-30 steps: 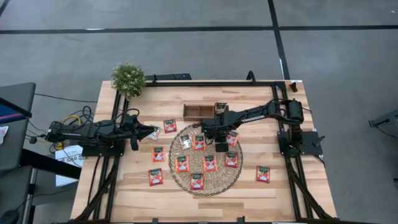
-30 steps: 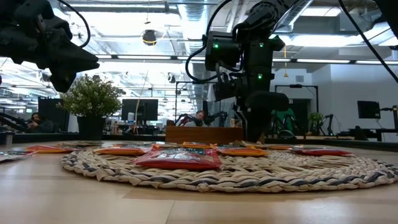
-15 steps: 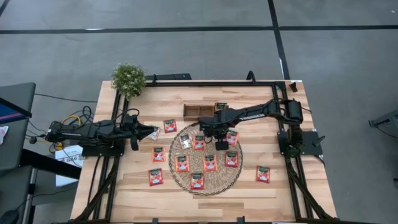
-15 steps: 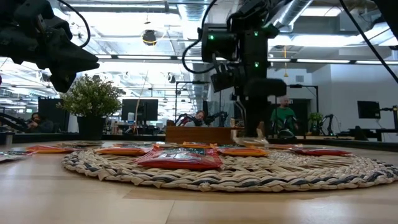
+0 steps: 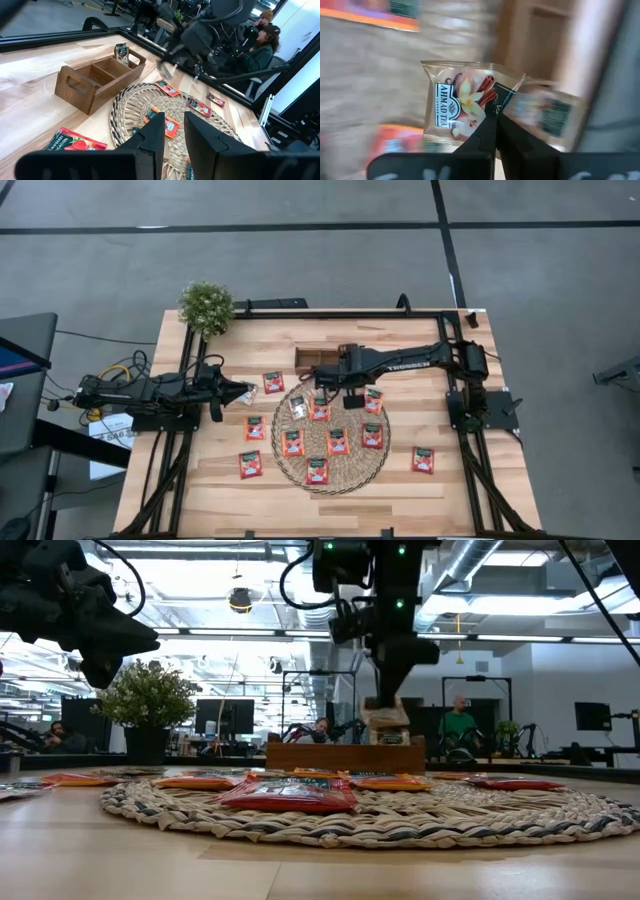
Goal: Pick & Place Tea
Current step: Put the brown tea bag into the right section of the wooden organizer
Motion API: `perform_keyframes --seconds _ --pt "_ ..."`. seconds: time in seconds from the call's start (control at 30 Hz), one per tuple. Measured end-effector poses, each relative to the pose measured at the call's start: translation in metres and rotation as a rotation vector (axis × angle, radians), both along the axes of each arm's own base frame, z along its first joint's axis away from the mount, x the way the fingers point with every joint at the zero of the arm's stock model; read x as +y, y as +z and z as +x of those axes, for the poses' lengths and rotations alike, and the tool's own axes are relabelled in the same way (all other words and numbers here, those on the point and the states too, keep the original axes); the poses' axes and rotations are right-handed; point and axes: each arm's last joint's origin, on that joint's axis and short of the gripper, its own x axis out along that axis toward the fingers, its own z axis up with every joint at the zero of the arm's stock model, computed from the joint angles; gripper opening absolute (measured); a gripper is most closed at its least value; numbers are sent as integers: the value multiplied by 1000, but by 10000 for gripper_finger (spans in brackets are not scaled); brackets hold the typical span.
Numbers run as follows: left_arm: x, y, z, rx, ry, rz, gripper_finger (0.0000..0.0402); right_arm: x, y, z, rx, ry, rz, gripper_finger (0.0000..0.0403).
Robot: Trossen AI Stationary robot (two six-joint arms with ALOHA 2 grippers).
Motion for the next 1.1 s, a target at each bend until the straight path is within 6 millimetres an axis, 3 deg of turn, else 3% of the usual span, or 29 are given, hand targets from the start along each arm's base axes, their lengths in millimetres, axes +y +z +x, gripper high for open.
perform_keyframes --seconds 0.13,0.37,0.53,0.67,1.1 --pt "0 0 0 0 0 0 65 -10 2 -2 21 -21 -144 1" --pt "0 0 0 0 0 0 65 -34 3 -4 -11 -143 -213 1" --pt "0 0 0 0 0 0 65 -47 -17 -14 64 -174 -223 1" --pt "0 0 0 0 0 0 65 -49 -31 -20 91 -179 -237 1" --pt "0 0 0 0 0 0 65 -52 -32 -13 13 -192 -282 1"
